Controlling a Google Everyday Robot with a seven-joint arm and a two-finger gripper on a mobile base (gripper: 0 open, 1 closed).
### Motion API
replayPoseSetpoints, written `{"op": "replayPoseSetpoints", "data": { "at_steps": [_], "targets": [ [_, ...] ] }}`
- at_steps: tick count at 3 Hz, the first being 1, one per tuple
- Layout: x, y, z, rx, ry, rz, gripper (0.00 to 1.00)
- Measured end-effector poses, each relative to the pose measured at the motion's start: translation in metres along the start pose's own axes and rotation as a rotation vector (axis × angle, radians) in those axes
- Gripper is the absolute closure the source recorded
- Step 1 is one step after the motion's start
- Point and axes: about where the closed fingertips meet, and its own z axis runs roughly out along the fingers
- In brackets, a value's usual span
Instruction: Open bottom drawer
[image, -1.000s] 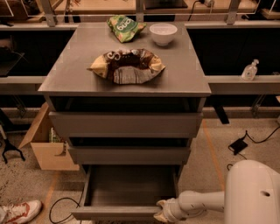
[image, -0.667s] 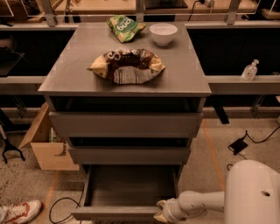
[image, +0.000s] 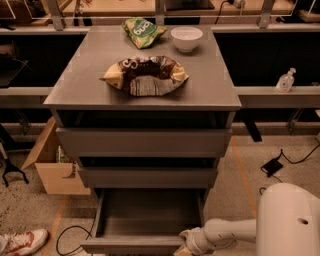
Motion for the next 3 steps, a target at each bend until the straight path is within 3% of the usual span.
{"op": "replayPoseSetpoints", "data": {
  "at_steps": [1,2,3],
  "targets": [
    [-0.001,0.001,-0.003,-0.002,-0.011,-0.006,0.0],
    [-0.003,-0.004,-0.016,-0.004,-0.045,-0.022,0.0],
    [-0.009,-0.013,-0.048,0.028,-0.069,-0.049,0.0]
  ]
}}
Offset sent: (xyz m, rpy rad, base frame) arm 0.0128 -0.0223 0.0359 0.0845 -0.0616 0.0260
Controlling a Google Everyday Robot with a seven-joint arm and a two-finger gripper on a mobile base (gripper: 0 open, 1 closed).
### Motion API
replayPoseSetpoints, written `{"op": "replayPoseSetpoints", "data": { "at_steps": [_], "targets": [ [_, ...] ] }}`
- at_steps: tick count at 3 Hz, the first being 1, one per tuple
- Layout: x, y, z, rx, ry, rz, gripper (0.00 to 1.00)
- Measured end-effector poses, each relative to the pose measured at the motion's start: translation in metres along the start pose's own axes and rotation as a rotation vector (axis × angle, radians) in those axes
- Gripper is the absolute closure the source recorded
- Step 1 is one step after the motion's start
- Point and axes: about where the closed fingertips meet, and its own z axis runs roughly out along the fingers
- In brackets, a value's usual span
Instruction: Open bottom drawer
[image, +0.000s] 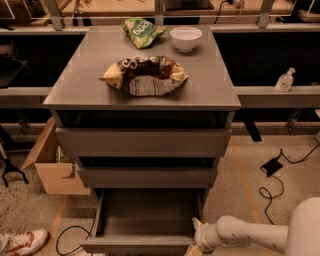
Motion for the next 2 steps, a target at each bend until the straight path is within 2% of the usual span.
{"op": "replayPoseSetpoints", "data": {
  "at_steps": [2],
  "targets": [
    [-0.019,-0.01,-0.09,0.142,-0.033,-0.068,0.0]
  ]
}}
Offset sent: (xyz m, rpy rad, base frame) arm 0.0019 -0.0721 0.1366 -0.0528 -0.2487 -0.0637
